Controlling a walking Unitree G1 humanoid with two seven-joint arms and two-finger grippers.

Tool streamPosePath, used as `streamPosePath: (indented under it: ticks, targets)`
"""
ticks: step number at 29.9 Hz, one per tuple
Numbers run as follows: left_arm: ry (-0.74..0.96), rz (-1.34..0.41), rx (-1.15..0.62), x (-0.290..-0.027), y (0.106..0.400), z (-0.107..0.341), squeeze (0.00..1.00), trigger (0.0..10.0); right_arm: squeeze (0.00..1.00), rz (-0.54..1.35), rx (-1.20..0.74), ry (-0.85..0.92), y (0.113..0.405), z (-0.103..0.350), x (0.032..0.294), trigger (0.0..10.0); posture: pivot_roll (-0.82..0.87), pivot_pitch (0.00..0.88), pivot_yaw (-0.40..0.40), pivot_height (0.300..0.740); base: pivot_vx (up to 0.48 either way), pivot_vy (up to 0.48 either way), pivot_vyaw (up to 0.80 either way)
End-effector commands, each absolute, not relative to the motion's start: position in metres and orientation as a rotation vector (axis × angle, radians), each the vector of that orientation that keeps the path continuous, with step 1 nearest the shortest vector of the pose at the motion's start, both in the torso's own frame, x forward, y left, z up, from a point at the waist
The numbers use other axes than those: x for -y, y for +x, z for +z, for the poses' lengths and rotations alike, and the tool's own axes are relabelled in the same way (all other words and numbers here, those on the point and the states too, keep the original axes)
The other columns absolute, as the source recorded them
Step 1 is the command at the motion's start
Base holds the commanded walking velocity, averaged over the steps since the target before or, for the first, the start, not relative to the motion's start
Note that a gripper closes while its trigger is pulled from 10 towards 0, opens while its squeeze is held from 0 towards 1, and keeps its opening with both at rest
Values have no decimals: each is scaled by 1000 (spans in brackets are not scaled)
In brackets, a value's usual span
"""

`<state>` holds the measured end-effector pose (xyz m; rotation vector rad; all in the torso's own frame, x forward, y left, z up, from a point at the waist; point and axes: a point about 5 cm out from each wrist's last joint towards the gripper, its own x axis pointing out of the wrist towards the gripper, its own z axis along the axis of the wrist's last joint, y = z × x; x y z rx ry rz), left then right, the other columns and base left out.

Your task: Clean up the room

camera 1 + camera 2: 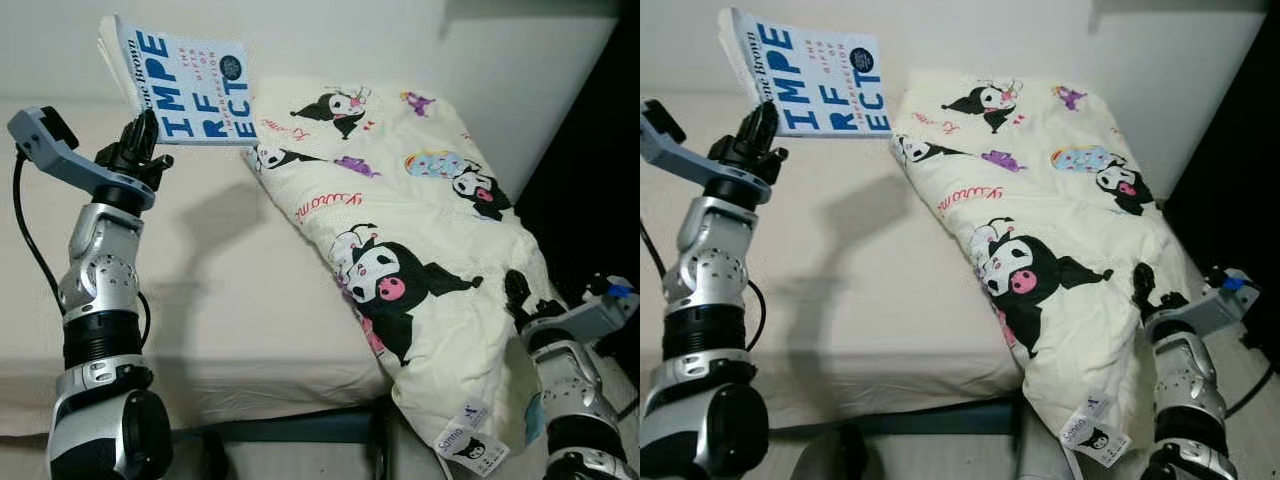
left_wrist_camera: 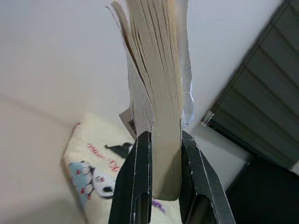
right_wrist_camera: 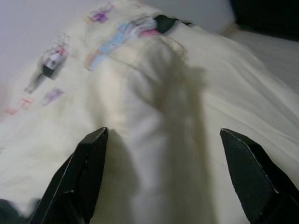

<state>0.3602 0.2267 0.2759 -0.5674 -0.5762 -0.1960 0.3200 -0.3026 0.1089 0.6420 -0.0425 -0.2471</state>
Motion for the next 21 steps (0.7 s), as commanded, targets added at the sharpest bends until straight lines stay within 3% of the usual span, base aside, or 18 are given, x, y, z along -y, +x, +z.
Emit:
streamPosePath:
  ticks: [1, 2, 9, 17, 21]
  targets:
    - [-530, -215, 612, -222, 355, 285, 0, 0, 0, -205, 53, 660, 324, 109, 295, 10000, -114, 8, -19, 381, 0, 0, 0]
    - [-518, -213, 617, -222, 354, 287, 0, 0, 0, -189, 37, 653, 326, 108, 292, 0, -113, 5, -21, 381, 0, 0, 0]
    - [-446, -198, 659, -226, 348, 300, 0, 0, 0, -112, -100, 632, 335, 94, 269, 0, -108, 0, -31, 381, 0, 0, 0]
    - [-424, -226, 680, -221, 345, 308, 0, 0, 0, -173, -178, 608, 334, 81, 264, 0, -99, 0, -31, 381, 0, 0, 0]
    - [-425, -228, 675, -219, 345, 307, 0, 0, 0, -27, -114, 648, 343, 92, 243, 0, -101, 0, -30, 381, 0, 0, 0]
